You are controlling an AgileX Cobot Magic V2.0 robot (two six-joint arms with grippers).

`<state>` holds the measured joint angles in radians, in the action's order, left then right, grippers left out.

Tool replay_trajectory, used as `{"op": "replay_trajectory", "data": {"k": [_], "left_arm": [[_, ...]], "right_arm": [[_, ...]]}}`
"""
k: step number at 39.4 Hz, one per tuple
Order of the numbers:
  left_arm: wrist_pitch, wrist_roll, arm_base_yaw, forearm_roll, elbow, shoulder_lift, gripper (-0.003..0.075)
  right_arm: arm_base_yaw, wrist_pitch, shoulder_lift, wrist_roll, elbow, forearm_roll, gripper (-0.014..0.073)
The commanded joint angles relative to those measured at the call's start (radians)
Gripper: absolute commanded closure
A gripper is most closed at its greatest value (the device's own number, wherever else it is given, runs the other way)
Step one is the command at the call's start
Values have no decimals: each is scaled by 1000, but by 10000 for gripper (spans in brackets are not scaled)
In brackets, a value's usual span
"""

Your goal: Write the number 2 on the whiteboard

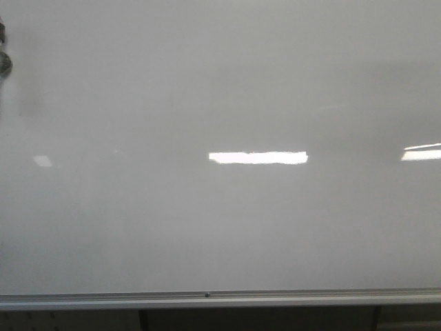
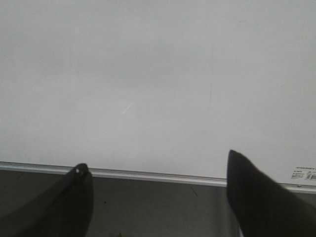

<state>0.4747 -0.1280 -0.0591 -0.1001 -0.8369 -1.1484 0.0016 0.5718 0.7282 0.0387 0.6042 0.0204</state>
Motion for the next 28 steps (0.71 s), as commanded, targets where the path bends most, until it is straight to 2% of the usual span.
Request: {"op": "replay_trajectory", "data": {"k": [1, 13, 28], "left_arm": [[-85, 9, -7, -13, -71, -53, 176], [-125, 9, -7, -37, -158, -219, 176], [-289, 9, -7, -75, -179, -322, 176]], "right_arm": [[-4, -72, 2, 3, 35, -5, 13], [-4, -72, 2, 3, 35, -5, 13], [-4, -73, 2, 3, 35, -5, 13]]}}
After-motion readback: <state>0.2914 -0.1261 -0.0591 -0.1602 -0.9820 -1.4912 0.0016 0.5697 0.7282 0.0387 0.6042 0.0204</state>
